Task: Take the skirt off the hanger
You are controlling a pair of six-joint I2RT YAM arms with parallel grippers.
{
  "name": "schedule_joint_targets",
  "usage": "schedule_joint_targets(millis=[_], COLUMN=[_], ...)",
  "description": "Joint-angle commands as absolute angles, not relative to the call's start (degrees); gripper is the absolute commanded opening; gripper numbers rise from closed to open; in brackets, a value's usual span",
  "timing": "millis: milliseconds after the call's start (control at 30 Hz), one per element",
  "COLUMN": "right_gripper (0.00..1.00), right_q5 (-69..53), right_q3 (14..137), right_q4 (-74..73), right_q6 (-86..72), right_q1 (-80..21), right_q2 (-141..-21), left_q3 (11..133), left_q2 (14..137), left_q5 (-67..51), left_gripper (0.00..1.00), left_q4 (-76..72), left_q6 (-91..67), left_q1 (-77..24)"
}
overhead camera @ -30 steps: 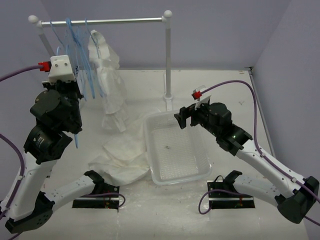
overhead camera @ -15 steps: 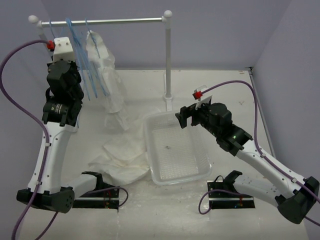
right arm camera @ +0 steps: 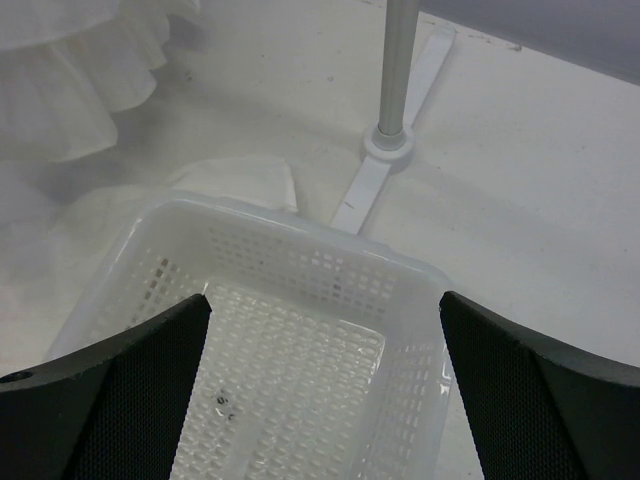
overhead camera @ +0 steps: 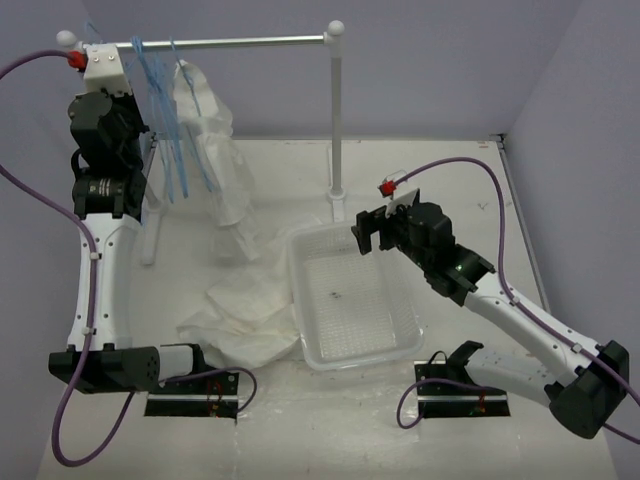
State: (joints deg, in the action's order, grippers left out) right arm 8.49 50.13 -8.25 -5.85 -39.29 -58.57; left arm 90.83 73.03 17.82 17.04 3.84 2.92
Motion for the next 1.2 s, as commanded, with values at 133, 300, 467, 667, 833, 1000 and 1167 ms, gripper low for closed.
schedule_joint_targets(millis=[133,300,467,667,833,1000,1167], right_gripper=[0.99,0.99,0.99,0.99,0.99,0.99,0.99], right_q5=[10.4,9.8,9.5,9.1,8.4,7.6,6.2], right_q3=[53.6,55.1,56.3,56.9,57.0,56.5,56.0], right_q4=[-6.2,-5.7,-5.6,-5.6,-5.7,-5.7,-5.7], right_q6=[-4.2,-3.9,-3.4,-2.5,-2.5,-3.1,-3.9], right_q1=[-38.3,-37.7,-37.2,-36.9,-36.9,-36.9,-36.9], right_q2=[-61.5,-63.9,-65.4,-65.3,-65.0,-64.2,-62.6], left_q3=[99.5,106.2,107.9,102.2,96.0,94.7,95.4], left_q2=[78.5,85.0,88.1,85.6,81.6,79.0,75.9], left_q5=[12.7,12.5,11.8,12.1,12.6,12.8,9.5], left_gripper=[0.0,0.0,0.0,0.0,0.0,0.52,0.75], left_q4=[11.4,13.4,15.3,15.2,14.2,16.4,17.5], left_q6=[4.6,4.6,4.1,3.4,2.6,1.8,1.0], left_q1=[5.0,6.3,7.2,7.5,7.6,7.5,7.5])
